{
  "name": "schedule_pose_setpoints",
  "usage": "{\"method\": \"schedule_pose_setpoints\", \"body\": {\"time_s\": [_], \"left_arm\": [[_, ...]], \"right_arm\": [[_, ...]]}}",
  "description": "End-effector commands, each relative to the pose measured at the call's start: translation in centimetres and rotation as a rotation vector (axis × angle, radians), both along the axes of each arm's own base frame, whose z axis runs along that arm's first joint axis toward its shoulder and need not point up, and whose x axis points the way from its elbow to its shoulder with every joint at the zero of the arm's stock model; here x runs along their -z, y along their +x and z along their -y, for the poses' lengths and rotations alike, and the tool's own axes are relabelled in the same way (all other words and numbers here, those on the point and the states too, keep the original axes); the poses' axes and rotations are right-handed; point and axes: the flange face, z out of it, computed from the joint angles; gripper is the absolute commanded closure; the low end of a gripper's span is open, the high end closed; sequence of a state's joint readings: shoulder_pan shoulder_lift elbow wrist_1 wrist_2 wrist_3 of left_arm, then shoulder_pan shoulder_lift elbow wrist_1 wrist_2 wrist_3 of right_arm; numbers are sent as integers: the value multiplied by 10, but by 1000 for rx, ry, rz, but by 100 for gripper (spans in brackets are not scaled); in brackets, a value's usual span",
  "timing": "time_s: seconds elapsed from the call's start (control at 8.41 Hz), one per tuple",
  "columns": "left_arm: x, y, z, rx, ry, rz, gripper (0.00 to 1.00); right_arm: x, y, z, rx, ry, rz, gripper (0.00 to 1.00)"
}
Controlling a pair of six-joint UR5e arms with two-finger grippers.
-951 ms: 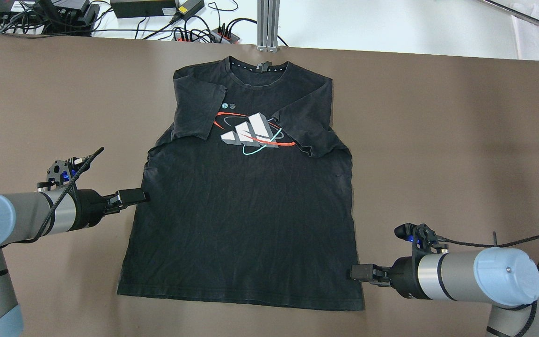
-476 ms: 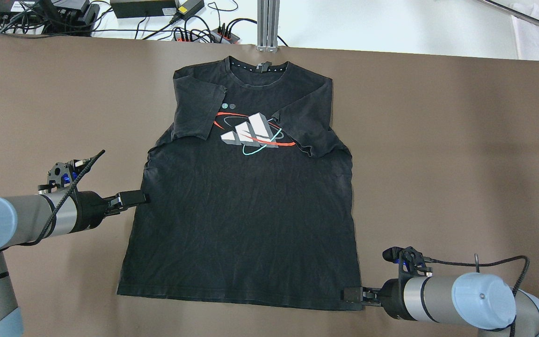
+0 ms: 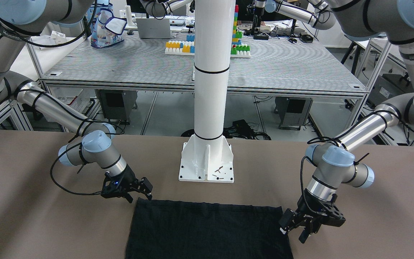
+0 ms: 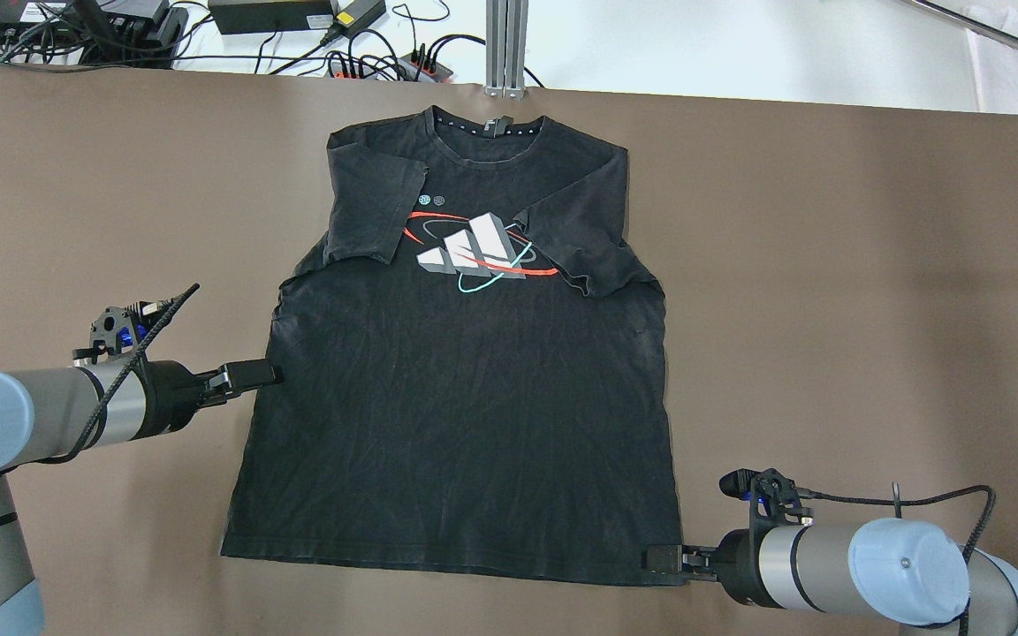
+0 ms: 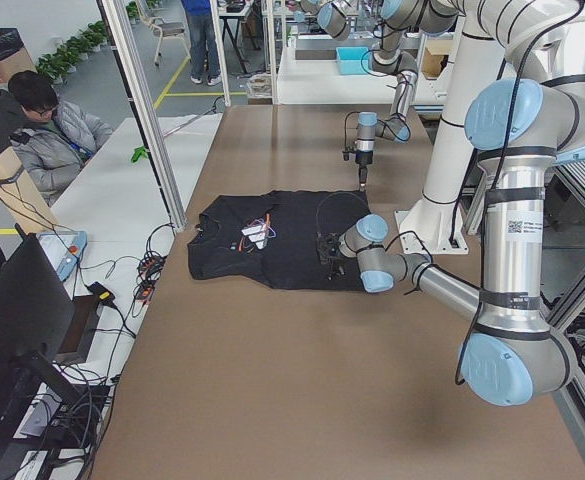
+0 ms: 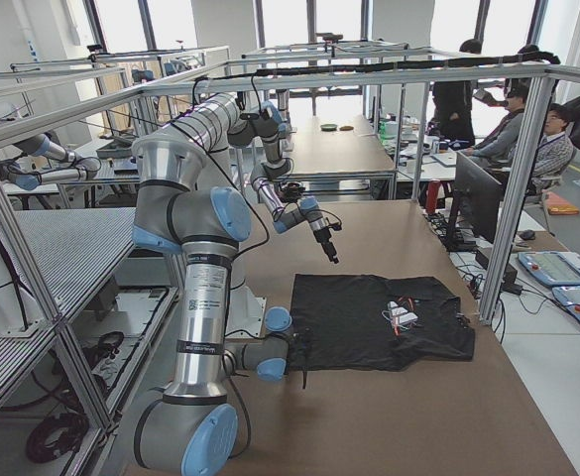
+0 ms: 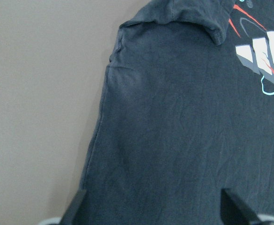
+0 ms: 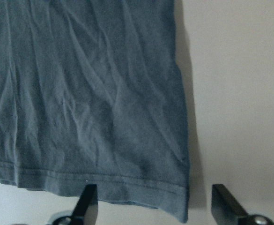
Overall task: Fold clothes
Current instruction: 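Lower the right gripper onto the hem corner nearest it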
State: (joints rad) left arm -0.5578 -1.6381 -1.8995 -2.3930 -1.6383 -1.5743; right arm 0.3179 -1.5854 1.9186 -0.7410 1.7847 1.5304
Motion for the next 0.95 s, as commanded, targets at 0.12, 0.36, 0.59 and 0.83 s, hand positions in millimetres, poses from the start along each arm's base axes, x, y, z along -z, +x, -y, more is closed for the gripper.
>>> {"method": "schedule_pose_setpoints", "body": {"time_s": [0.12,0.36,0.59,0.83], "left_arm": [[-1,1,0,-3,5,4,0],[-2,1,0,-3,4,6,0],[-2,1,0,-2,3,7,0],[-2,0,1,0,4,6,0]], "right_arm": [[-1,-3,-2,6,-1,-8,43],[-5,-5,-2,6,-6,-16,46],[1,-9,-1,7,-2,-5,77],[5,-8,0,6,1,3,100]]}}
